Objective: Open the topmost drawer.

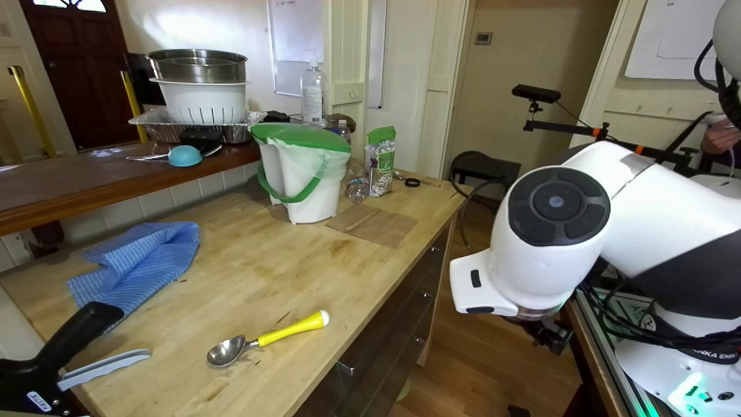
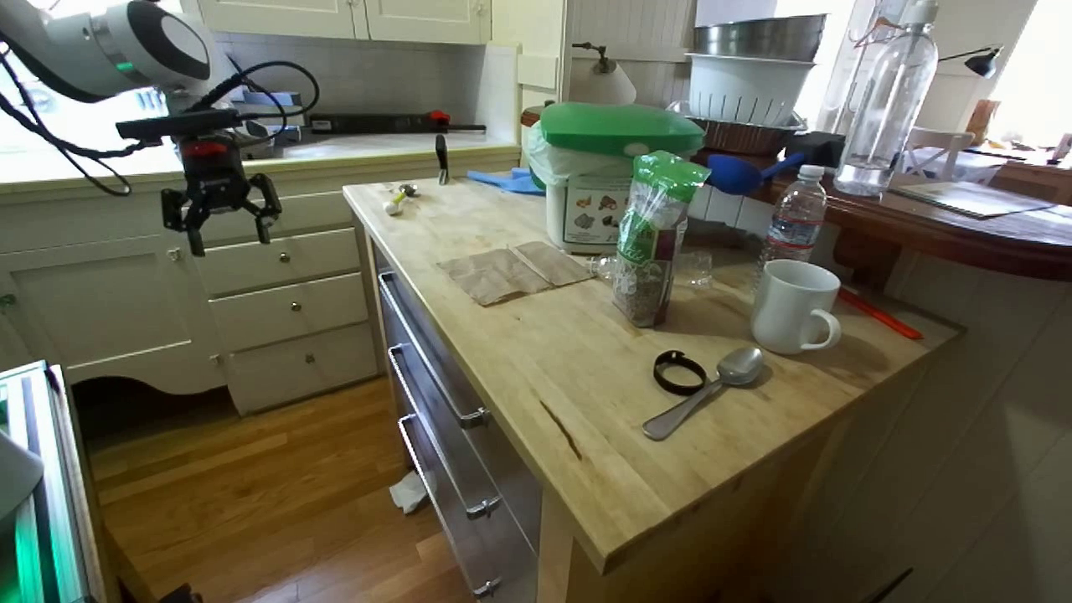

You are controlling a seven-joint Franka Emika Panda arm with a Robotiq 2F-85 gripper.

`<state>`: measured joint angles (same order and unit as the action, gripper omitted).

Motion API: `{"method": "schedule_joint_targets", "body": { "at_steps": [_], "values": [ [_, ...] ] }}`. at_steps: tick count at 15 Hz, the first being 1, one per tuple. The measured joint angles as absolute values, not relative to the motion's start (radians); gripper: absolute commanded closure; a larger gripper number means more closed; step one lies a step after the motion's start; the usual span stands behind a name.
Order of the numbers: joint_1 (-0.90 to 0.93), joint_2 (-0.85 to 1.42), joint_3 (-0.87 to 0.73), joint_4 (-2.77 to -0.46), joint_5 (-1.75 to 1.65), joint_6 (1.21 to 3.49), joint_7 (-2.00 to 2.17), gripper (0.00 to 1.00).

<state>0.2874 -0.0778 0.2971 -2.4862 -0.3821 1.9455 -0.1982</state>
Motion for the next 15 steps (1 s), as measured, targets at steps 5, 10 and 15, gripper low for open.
{"method": "schedule_joint_targets", "body": {
  "at_steps": [5, 10, 15],
  "values": [
    [0.278, -0.082, 0.280, -2.533, -0.433, 2.038, -0.216, 0.00],
    [0.281, -0.083, 0.283, -2.535, -0.469, 2.060, -0.232, 0.00],
    [0.276, -0.086, 0.277, -2.651, -0.698, 2.332, -0.229, 0.00]
  ]
}}
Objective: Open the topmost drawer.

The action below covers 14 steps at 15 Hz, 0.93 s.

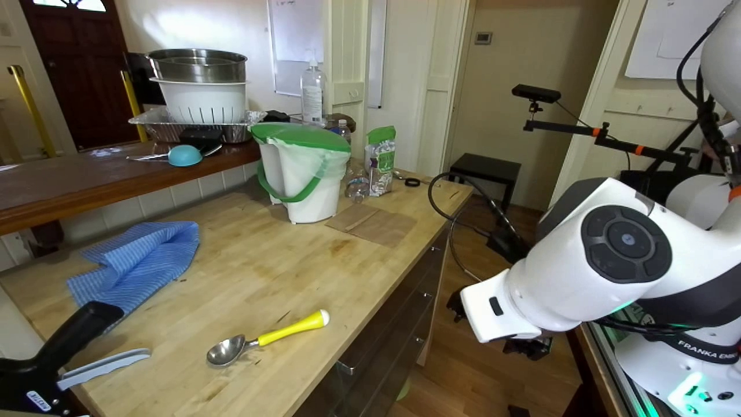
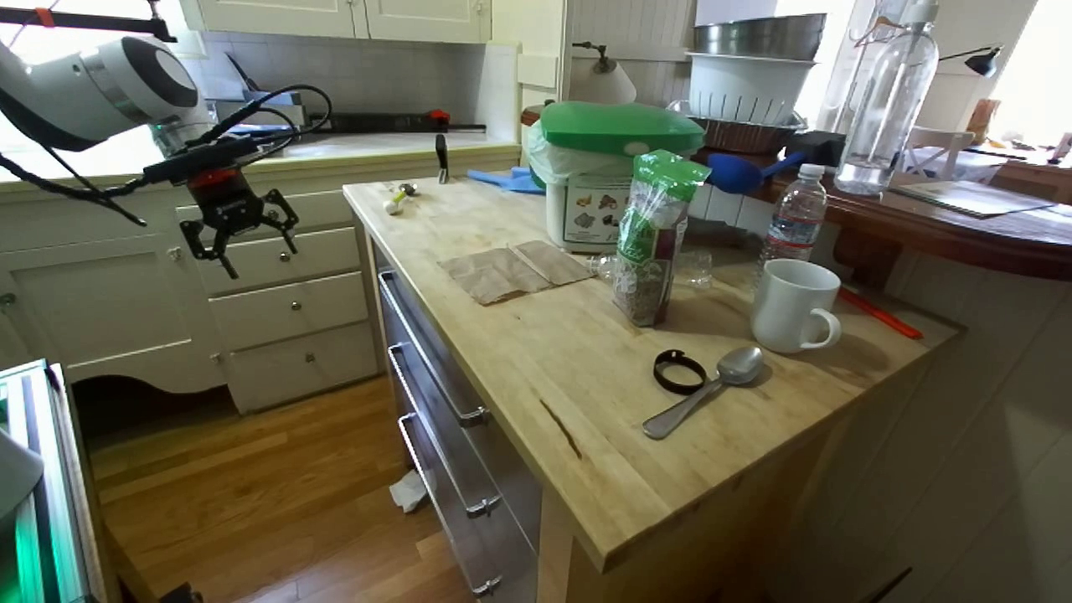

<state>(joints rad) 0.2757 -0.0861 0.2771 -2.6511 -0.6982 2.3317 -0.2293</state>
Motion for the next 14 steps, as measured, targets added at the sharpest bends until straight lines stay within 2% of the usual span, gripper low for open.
{"method": "schedule_joint_targets", "body": {
  "at_steps": [4, 9, 14],
  "values": [
    [0.242, -0.091, 0.244, -2.762, -0.909, 2.531, -0.097, 0.00],
    [0.147, -0.042, 0.132, -2.760, -1.085, 2.697, 0.061, 0.00],
    [0.140, -0.036, 0.128, -2.754, -1.088, 2.716, 0.051, 0.00]
  ]
}}
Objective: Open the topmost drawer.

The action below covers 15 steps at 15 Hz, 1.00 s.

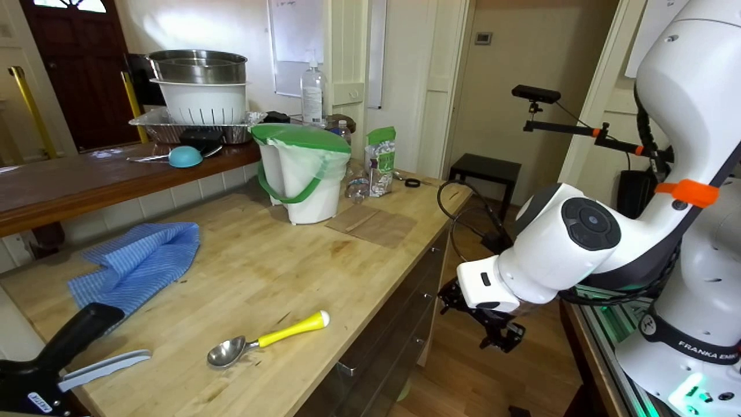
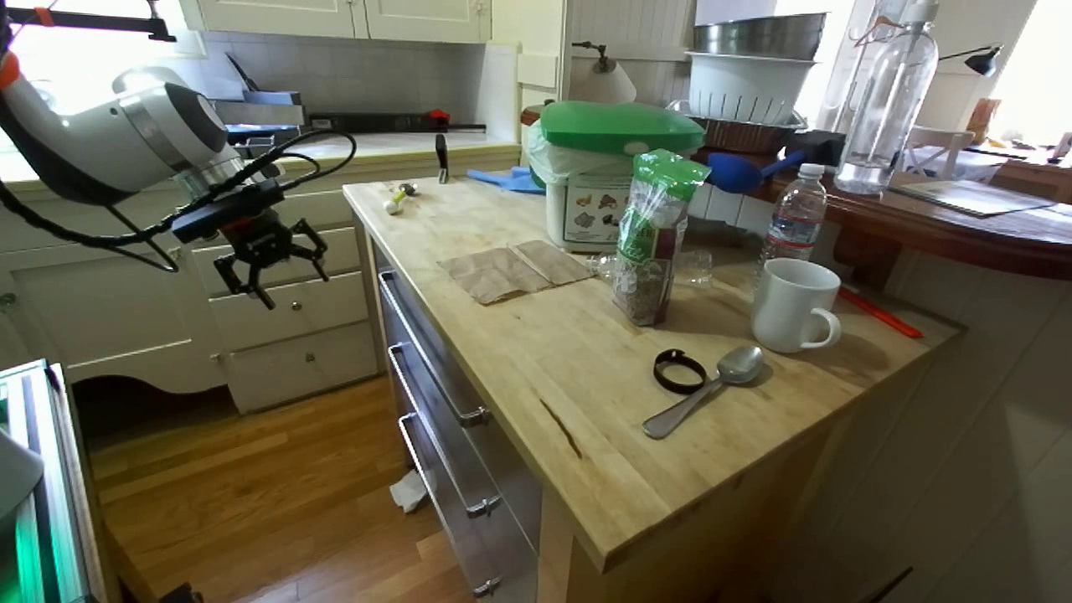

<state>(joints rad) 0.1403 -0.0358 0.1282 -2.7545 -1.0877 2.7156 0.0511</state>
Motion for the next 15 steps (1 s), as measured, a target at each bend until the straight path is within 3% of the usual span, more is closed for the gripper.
{"method": "schedule_joint_targets", "body": {
  "at_steps": [10, 15],
  "values": [
    [0.026, 0.016, -0.014, -2.752, -1.334, 2.924, 0.018, 0.00],
    [0.071, 0.054, 0.041, -2.713, -1.403, 2.680, 0.228, 0.00]
  ]
}}
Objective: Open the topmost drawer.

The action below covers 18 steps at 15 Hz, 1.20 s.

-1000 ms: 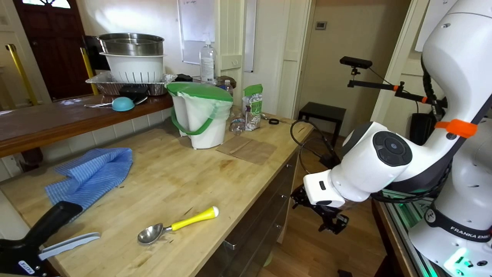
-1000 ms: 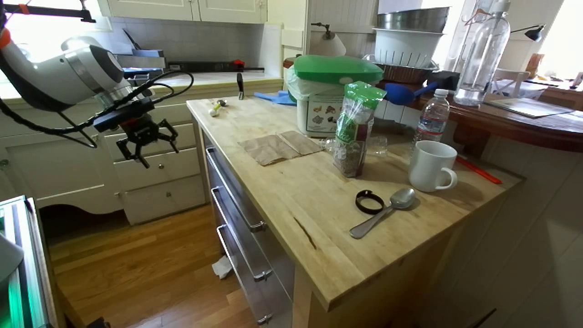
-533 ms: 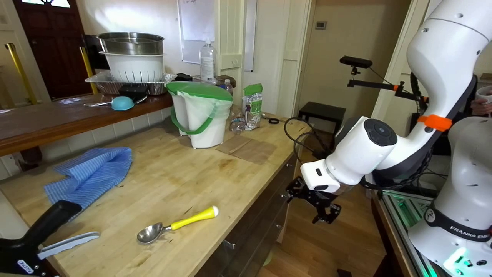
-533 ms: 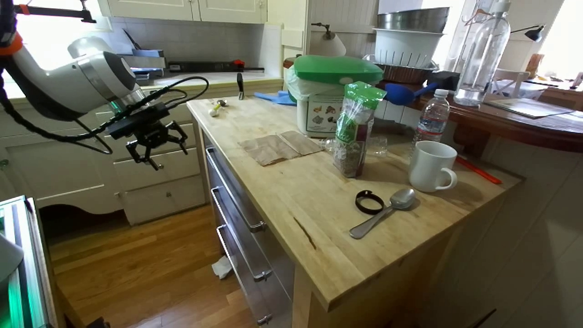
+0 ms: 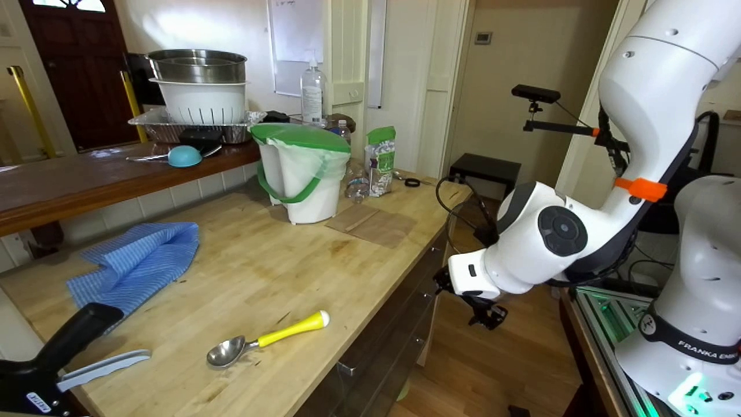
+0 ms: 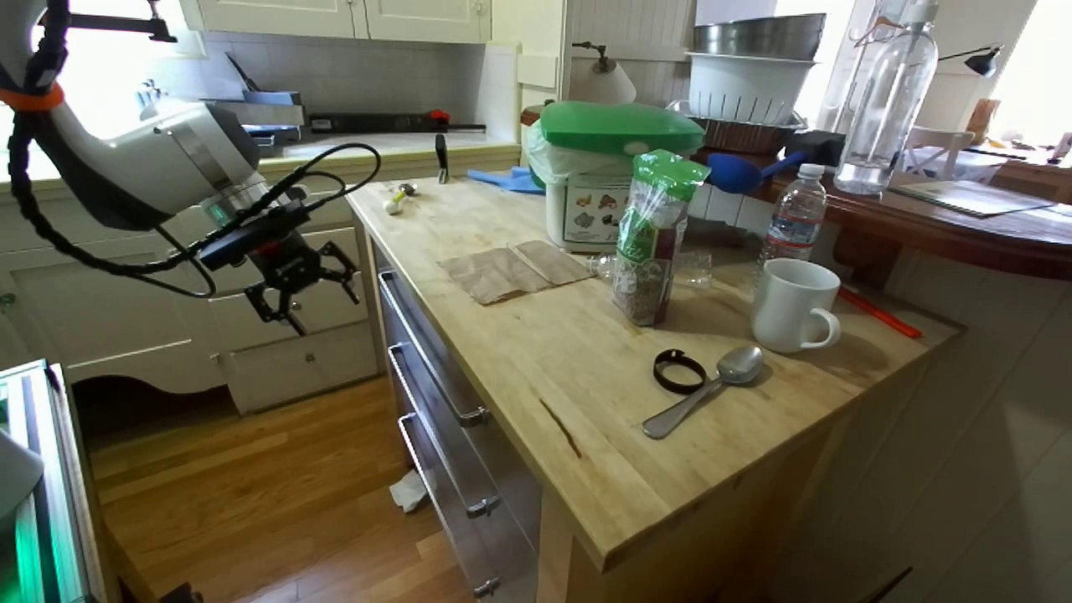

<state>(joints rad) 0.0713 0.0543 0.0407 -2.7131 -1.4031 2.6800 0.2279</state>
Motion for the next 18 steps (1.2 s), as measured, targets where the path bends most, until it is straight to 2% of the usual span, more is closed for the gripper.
{"method": "schedule_joint_targets", "body": {
  "at_steps": [3, 11, 18],
  "values": [
    [0.115, 0.107, 0.083, -2.685, -1.399, 2.580, 0.329, 0.00],
    [0.122, 0.146, 0.096, -2.660, -1.413, 2.557, 0.343, 0.00],
    [0.142, 0.232, 0.133, -2.609, -1.665, 2.512, 0.446, 0.00]
  ]
}}
